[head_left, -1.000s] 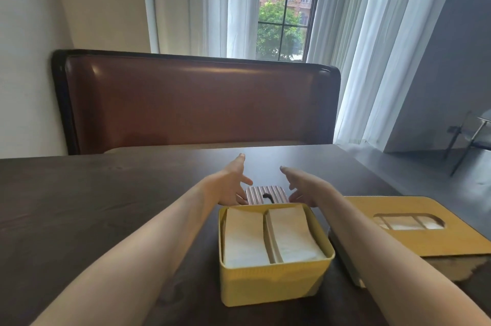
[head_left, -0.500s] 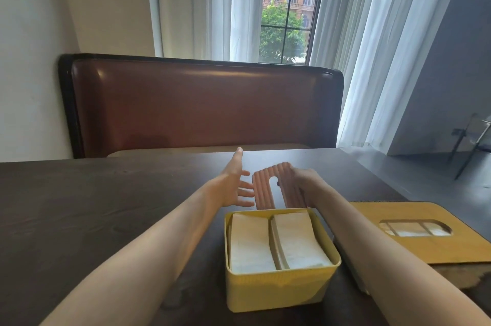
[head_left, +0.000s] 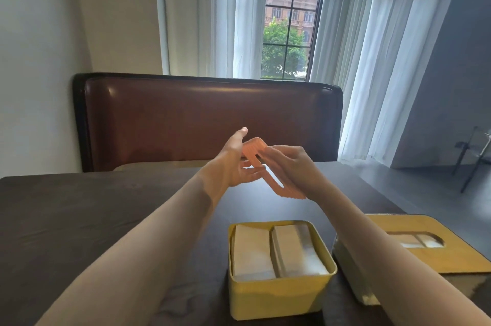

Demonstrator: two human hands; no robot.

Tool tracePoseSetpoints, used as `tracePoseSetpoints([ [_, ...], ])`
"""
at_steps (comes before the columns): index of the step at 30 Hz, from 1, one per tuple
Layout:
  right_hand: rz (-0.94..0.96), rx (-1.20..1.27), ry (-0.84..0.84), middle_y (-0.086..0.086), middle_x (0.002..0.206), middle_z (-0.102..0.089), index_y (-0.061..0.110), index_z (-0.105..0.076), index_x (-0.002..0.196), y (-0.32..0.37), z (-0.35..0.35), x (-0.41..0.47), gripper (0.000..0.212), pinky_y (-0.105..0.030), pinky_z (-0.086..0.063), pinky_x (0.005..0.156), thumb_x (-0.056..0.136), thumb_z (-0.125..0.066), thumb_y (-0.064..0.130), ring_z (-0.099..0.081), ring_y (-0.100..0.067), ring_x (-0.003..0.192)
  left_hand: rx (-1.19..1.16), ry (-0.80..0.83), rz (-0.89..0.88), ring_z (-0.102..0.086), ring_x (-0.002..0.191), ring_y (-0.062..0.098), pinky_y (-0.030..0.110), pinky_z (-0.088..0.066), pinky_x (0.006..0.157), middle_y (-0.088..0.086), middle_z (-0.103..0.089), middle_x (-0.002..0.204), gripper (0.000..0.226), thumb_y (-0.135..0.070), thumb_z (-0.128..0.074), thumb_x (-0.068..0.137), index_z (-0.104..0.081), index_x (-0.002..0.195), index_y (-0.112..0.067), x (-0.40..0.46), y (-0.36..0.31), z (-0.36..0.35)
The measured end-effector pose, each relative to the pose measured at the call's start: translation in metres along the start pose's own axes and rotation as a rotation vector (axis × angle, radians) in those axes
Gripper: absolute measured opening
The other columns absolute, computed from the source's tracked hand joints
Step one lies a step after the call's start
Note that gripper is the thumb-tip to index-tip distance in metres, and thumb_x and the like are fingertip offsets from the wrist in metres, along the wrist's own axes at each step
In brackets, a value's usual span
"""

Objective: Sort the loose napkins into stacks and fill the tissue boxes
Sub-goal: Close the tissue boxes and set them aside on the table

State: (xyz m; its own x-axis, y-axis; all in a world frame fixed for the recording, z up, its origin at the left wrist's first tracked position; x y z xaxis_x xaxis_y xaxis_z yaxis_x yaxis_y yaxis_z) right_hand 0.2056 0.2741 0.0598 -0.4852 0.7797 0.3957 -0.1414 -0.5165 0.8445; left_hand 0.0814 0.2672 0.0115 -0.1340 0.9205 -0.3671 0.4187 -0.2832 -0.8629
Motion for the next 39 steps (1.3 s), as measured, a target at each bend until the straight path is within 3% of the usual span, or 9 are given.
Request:
tracePoseSetpoints([
  [6,0.099,-0.099,0.035,-0.004,0.091,-0.073,0.016,-0.077,0.103,0.019,-0.005,-0.011,0.027,-0.027,-0.055,0.077,0.1,-0.054,0.03,-0.068,-0.021,0.089,-0.1,-0.048,-0.064,-0.064,0.074,0.025,0.035,-0.054,0.065,0.016,-0.062,0.09,0.018,-0.019,-0.045,0.105,-0.05,0.1,-0.003,-0.016,-0.005,0.001],
  [10,0.007,-0.166,-0.23,0.011,0.087,-0.069,0.016,-0.074,0.1,0.019,0.023,-0.021,0.029,-0.005,-0.046,0.065,0.101,-0.051,0.033,-0.065,0.0,0.085,-0.035,-0.145,-0.174,-0.068,0.091,0.031,0.04,-0.06,0.086,0.021,-0.066,0.103,0.029,-0.006,-0.031,0.102,-0.058,0.105,0.006,-0.019,-0.007,0.014],
  [13,-0.075,-0.362,-0.456,-0.002,0.122,-0.064,0.013,-0.068,0.118,0.009,0.048,-0.033,0.034,-0.021,-0.047,0.094,0.1,-0.053,0.038,-0.058,-0.018,0.112,-0.021,-0.222,-0.246,-0.066,0.073,0.025,0.035,-0.058,0.07,0.014,-0.064,0.087,0.03,-0.005,-0.03,0.102,-0.059,0.098,-0.002,-0.033,-0.006,0.025],
  [16,-0.245,-0.303,-0.389,-0.002,0.15,-0.045,0.019,-0.046,0.144,-0.004,0.047,-0.045,0.05,-0.037,-0.042,0.104,0.099,-0.054,0.042,-0.045,-0.024,0.134,0.009,-0.256,-0.304,-0.067,0.08,0.025,0.036,-0.057,0.072,0.012,-0.065,0.099,0.028,-0.007,-0.03,0.103,-0.057,0.106,-0.014,-0.051,-0.001,0.031],
  [19,-0.329,-0.185,-0.294,-0.004,0.149,-0.045,0.013,-0.041,0.148,-0.011,0.035,-0.059,0.057,-0.028,-0.042,0.094,0.099,-0.055,0.04,-0.047,-0.023,0.131,0.102,-0.281,-0.357,-0.069,0.094,0.028,0.04,-0.057,0.085,0.012,-0.067,0.106,0.029,-0.009,-0.03,0.102,-0.056,0.106,-0.02,-0.069,0.012,0.035],
  [25,-0.344,-0.256,-0.284,-0.003,0.134,-0.06,0.012,-0.054,0.136,-0.02,0.026,-0.097,0.052,-0.034,-0.051,0.096,0.098,-0.052,0.048,-0.058,-0.02,0.118,0.282,-0.327,-0.484,-0.05,0.072,0.021,0.035,-0.039,0.067,0.004,-0.052,0.074,0.026,-0.022,-0.037,0.099,-0.054,0.08,-0.014,-0.107,0.04,0.036],
  [32,-0.318,-0.382,-0.234,-0.007,0.14,-0.055,0.009,-0.049,0.141,-0.019,0.008,-0.142,0.051,-0.027,-0.042,0.09,0.103,-0.046,0.043,-0.053,-0.023,0.126,0.514,-0.366,-0.493,-0.055,0.1,0.021,0.033,-0.038,0.088,0.01,-0.062,0.113,0.037,-0.033,-0.026,0.109,-0.057,0.111,-0.013,-0.132,0.082,0.041],
  [35,-0.331,-0.403,-0.228,-0.008,0.141,-0.054,0.009,-0.05,0.14,-0.028,0.003,-0.15,0.051,-0.033,-0.043,0.1,0.103,-0.044,0.044,-0.052,-0.022,0.127,0.521,-0.368,-0.476,-0.049,0.129,0.027,0.037,-0.035,0.107,0.012,-0.053,0.142,0.047,-0.035,-0.024,0.11,-0.05,0.14,-0.01,-0.135,0.095,0.042],
  [39,-0.359,-0.426,-0.213,-0.009,0.141,-0.054,0.008,-0.051,0.14,-0.037,0.002,-0.155,0.052,-0.034,-0.042,0.101,0.103,-0.042,0.044,-0.051,-0.022,0.127,0.536,-0.362,-0.459,-0.043,0.138,0.026,0.037,-0.032,0.112,0.011,-0.045,0.152,0.05,-0.037,-0.021,0.111,-0.042,0.147,-0.01,-0.133,0.104,0.04],
])
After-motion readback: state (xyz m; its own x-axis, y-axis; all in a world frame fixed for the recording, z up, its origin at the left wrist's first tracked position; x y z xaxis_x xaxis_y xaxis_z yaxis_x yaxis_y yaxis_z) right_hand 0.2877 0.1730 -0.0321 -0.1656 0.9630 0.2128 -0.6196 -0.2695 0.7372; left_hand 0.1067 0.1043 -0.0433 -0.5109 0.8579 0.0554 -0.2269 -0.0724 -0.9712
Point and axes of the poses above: each hand's wrist, its own x-axis towards the middle knuckle, its own z-axis out of the back of the hand, y = z × x, the point moved 9 cm from there along x, towards the middle knuckle
